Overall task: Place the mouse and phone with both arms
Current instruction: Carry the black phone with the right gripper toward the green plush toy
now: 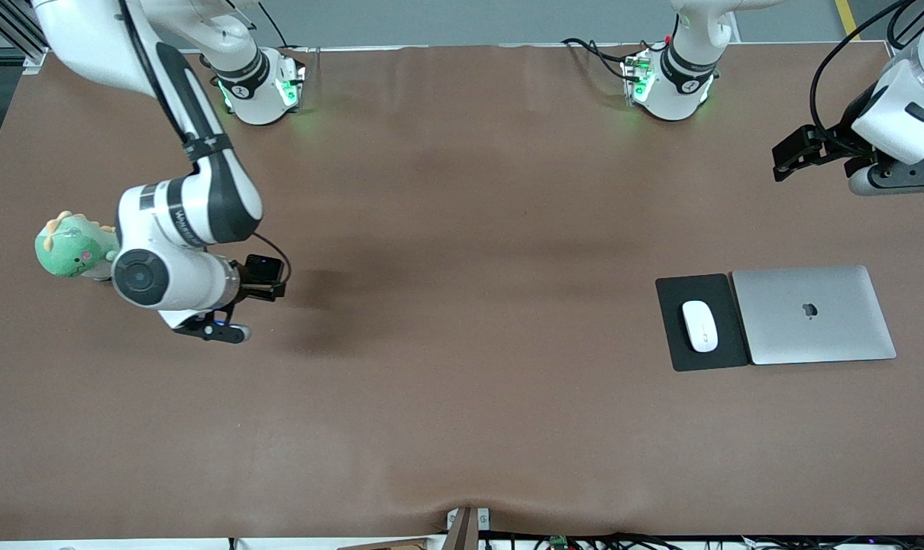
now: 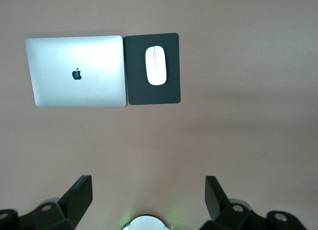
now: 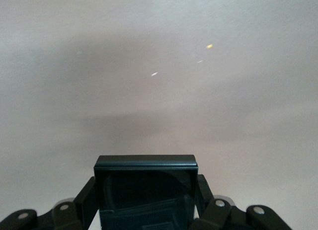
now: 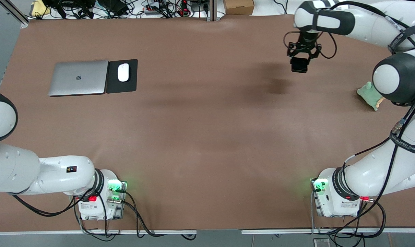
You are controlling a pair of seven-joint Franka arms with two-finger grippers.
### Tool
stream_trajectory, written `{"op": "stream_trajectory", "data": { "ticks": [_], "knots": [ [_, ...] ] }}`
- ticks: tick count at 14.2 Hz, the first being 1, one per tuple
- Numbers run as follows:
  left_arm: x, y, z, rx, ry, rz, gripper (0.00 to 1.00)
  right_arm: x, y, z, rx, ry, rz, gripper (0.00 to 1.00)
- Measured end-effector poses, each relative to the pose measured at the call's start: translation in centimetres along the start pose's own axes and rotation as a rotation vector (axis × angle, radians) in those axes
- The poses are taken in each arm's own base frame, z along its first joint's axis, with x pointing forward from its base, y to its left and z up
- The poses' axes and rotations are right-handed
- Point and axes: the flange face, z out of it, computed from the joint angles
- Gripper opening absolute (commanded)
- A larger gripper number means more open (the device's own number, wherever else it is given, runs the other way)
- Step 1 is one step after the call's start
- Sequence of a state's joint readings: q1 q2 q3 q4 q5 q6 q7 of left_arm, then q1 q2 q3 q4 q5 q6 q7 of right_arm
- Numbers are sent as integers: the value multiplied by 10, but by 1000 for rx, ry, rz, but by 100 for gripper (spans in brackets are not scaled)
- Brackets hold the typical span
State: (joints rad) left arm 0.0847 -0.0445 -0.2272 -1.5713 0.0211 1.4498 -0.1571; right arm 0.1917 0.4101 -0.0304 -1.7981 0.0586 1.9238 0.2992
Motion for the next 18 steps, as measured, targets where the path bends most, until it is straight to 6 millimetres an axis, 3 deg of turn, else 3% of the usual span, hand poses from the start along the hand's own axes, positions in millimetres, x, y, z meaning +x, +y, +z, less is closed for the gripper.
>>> {"op": "stream_trajectory", "data": {
  "ticks": [6,11,17,18],
  "knots": [
    [2,-4,2,-2,1,-8,100,6,111,77,40,49,-94,0],
    [3,-10,2,-4,5,-19,100,-14,155,129,-17,41,-96,0],
    [3,-9,2,-4,7,-18,100,-18,195,142,-5,47,-72,0],
    [3,-9,3,-4,7,-17,100,-19,197,146,-4,47,-73,4]
  ]
}}
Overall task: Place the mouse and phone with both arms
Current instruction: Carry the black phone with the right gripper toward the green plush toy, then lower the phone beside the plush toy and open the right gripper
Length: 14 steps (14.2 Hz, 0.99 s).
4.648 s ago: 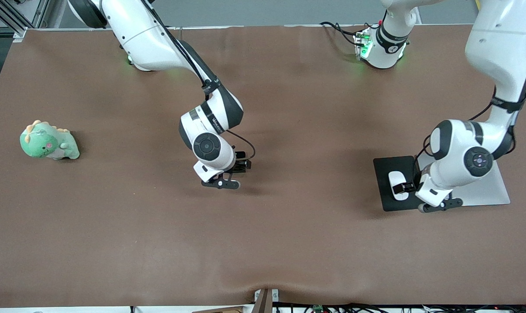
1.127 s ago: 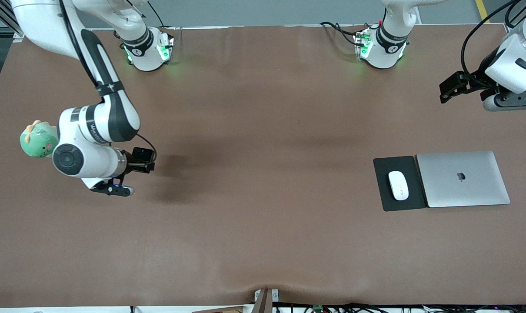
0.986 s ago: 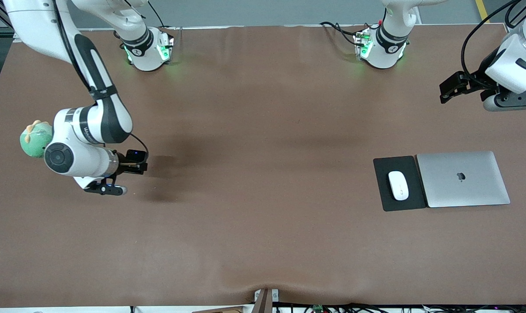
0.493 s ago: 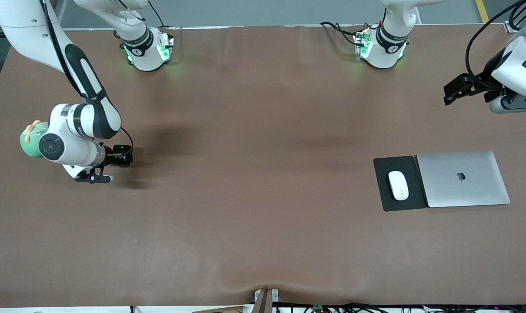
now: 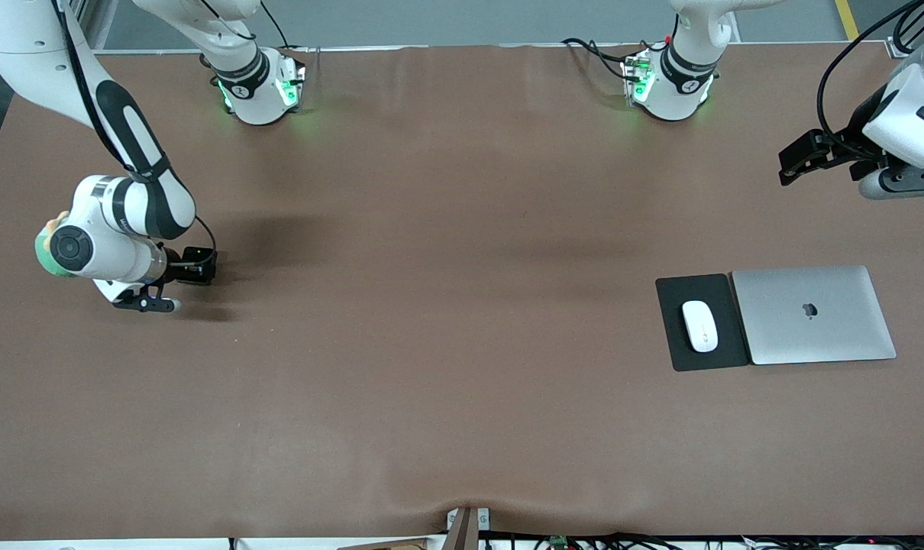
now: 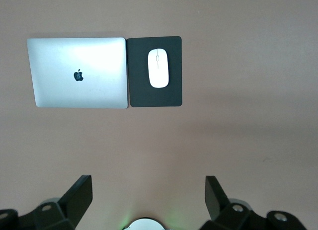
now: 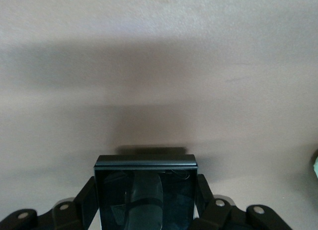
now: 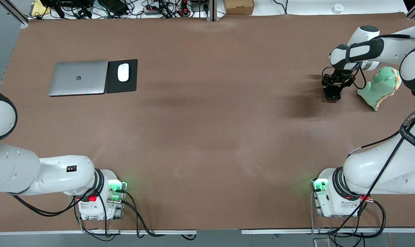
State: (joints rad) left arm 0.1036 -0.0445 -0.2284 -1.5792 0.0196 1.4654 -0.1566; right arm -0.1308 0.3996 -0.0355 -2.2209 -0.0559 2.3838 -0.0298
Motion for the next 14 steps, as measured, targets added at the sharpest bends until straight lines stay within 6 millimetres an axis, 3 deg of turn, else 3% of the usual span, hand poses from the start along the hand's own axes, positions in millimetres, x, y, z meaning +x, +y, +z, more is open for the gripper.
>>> {"op": "stream_trajectory", "data": {
  "ticks": [1,2,3,7,9,14],
  "knots": [
    [0,1,0,0,-1,2,100,-1,0,4,0,-3,-1,29],
    [0,2,1,1,-1,3,100,-3,-1,8,1,-8,-4,70],
    [0,2,1,1,-2,4,100,-4,-3,11,1,-13,-7,100],
    [0,3,1,1,-3,5,100,-3,-4,11,0,-13,-13,100],
    [0,3,1,1,-2,5,100,3,-4,1,-1,-27,-15,100],
    [0,3,1,1,-2,5,100,43,-14,-80,-12,-18,-49,100]
  ]
}}
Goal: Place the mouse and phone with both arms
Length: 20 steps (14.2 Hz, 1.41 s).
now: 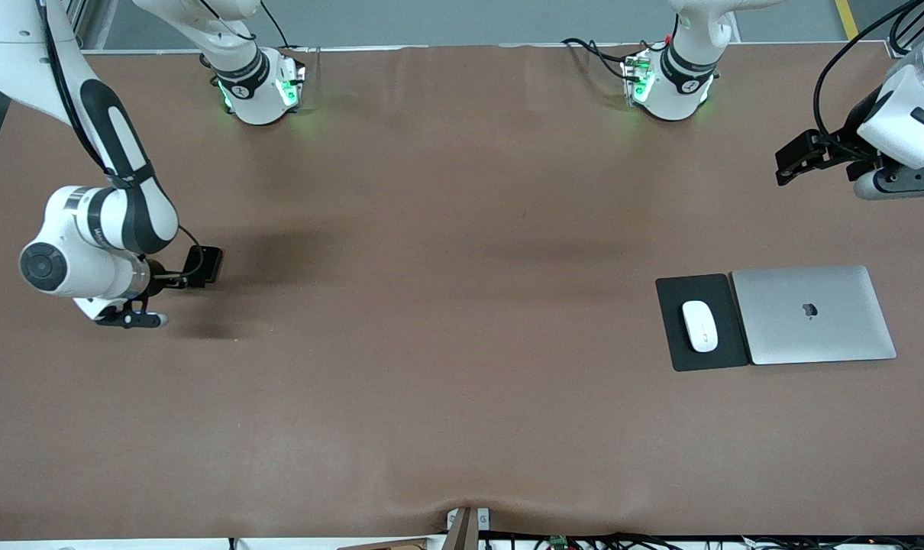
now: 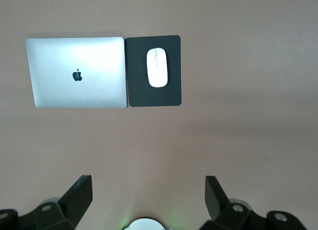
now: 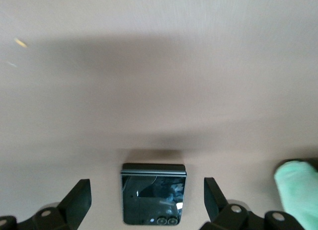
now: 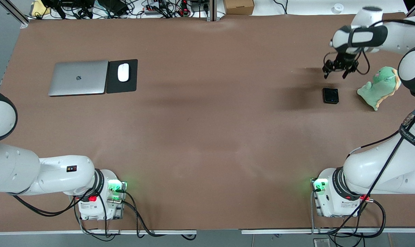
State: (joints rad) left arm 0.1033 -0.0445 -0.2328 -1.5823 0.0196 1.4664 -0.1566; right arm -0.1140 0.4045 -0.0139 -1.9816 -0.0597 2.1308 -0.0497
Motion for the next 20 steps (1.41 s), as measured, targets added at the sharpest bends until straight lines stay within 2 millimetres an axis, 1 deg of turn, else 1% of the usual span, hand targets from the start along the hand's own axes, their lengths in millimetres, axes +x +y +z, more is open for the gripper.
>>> {"op": "stream_trajectory", "data": {
  "ticks": [2,5,7,9,11,14,15,18,19,20],
  "knots": [
    [0,0,0,0,0,0,100,11,-11,-38,-7,-7,-18,100],
    [0,0,0,0,0,0,100,25,-25,-109,-19,32,-38,100],
    [0,0,0,0,1,0,100,30,-29,-157,-20,71,-40,100],
    [0,0,0,0,1,0,100,27,-34,-205,-21,92,-44,100],
    [0,0,0,0,1,0,100,18,-36,-249,-23,101,-45,100],
    [0,0,0,0,2,0,100,-5,-37,-317,-24,124,-41,100],
    [0,0,0,0,2,0,100,-13,-37,-333,-24,129,-40,100],
    [0,0,0,-1,3,0,100,-37,-41,-372,-17,171,-46,100],
    [0,0,-1,-1,4,0,100,-48,-43,-385,-12,184,-49,100],
    [0,0,-1,-1,4,0,100,-64,-45,-396,-8,178,-52,100]
  ]
}}
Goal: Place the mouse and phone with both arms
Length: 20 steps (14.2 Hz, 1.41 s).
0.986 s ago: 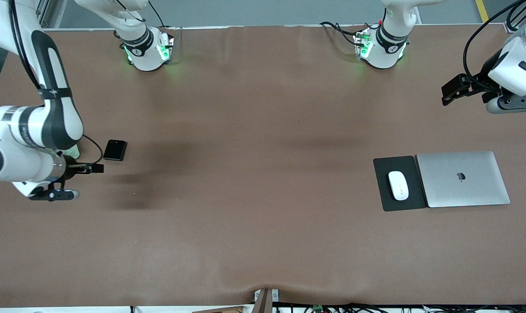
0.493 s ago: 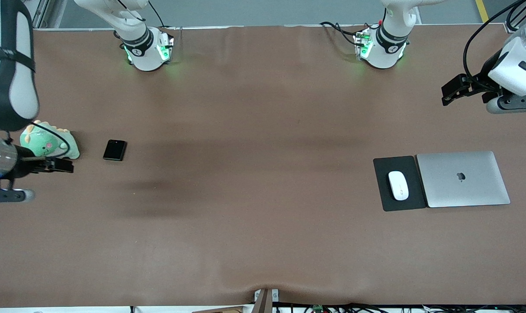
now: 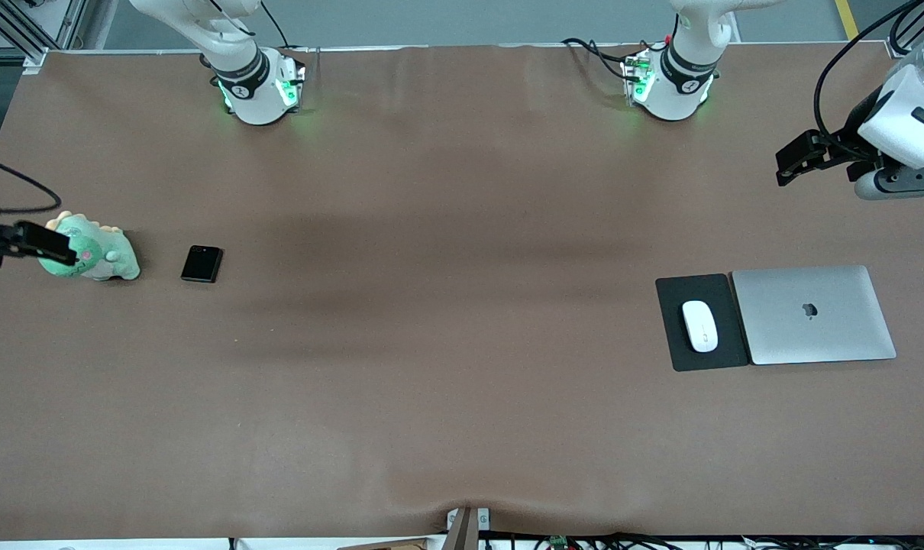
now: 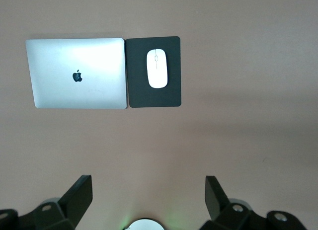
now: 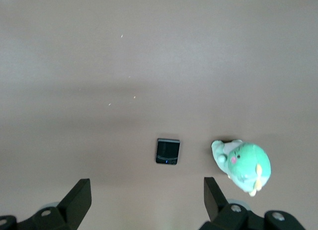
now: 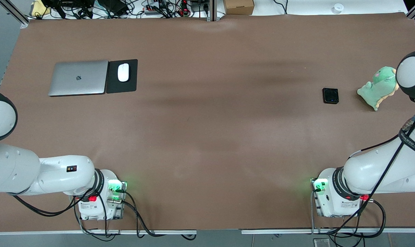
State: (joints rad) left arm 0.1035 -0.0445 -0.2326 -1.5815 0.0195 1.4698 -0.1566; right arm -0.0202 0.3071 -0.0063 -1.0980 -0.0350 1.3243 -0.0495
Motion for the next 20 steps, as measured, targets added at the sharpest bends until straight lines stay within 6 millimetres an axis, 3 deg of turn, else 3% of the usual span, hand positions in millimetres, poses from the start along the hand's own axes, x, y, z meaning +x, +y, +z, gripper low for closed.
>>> {"op": "stream_trajectory", "data": {
  "ticks": [2,4,6,10,14,20],
  "knots": [
    [0,0,0,0,0,0,100,-30,-12,-23,10,-43,-20,100],
    [0,0,0,0,0,0,100,-50,-30,-33,9,-73,-37,100],
    [0,0,0,0,0,0,100,-59,-39,-23,22,-82,-41,100],
    [0,0,0,0,0,0,100,-72,-35,1,59,-95,-30,100],
    [0,0,0,0,0,34,100,-86,-17,8,66,-113,6,100],
    [1,-2,-2,-1,6,45,100,-93,-19,15,71,-53,4,100]
  ]
}}
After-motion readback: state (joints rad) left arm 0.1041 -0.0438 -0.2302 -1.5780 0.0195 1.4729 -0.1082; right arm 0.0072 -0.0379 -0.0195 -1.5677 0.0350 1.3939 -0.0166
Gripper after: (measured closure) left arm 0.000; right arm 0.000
